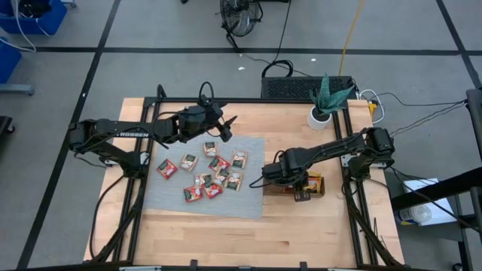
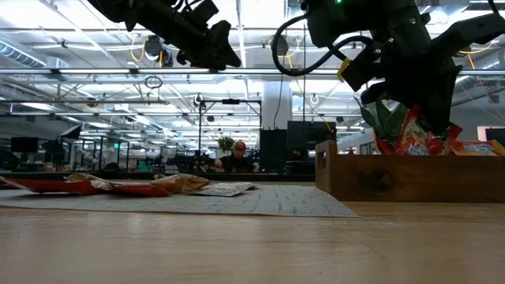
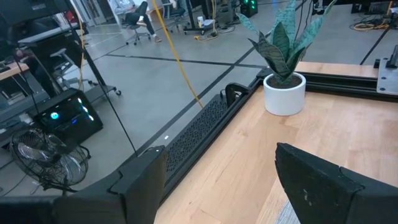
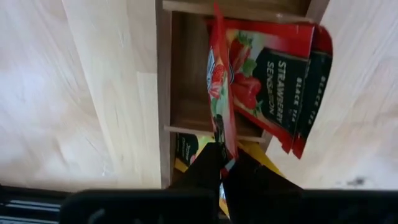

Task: Pick & Place Tea
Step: Put the red tea bag into the middle section of the wooden organizer

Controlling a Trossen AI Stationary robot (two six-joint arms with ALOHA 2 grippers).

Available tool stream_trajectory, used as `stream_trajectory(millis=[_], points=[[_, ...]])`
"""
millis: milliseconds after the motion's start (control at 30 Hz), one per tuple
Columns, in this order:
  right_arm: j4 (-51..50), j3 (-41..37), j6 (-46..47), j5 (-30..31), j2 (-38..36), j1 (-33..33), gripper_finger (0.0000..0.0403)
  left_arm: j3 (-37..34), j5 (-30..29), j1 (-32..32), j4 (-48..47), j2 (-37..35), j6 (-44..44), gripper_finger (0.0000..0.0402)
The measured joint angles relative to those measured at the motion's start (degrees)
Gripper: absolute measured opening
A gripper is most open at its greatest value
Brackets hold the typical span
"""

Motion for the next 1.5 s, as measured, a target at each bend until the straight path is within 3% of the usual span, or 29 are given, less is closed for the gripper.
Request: stream_trajectory(millis=[400,733,933,1133,1267,1367,1500], points=[[0.4,-2.2,3.8,-0.1,0.0,-0.9,0.0007,0.0,0.0,0.0,0.0,0.0,0.2,0.0296],[0.3,-3.2,8.0,0.3,0.0,-1.9,0.0104,0.0,0.0,0.0,0.0,0.0,0.2,0.0296],[-2.8,-1.8,9.3,0.9,-0.1,-1.9,0.0124,0.0,0.0,0.0,0.0,0.0,0.0,0.0296],[-3.7,-1.1,11.6,7.9,-3.6,-1.9,0.0125,0.0,0.0,0.0,0.0,0.0,-0.1,0.0296],[1.0,-1.1,10.5,8.0,-7.1,-1.8,0.0115,0.0,0.0,0.0,-0.1,0.0,-0.2,0.0296],[8.1,-1.4,8.7,7.9,-10.1,-0.6,0.0085,0.0,0.0,0.0,-0.1,0.0,-0.2,0.0296],[20.2,-5.6,2.7,5.2,-13.6,1.7,0.0015,0.0,0.0,0.0,-0.3,0.0,-0.1,0.0296]])
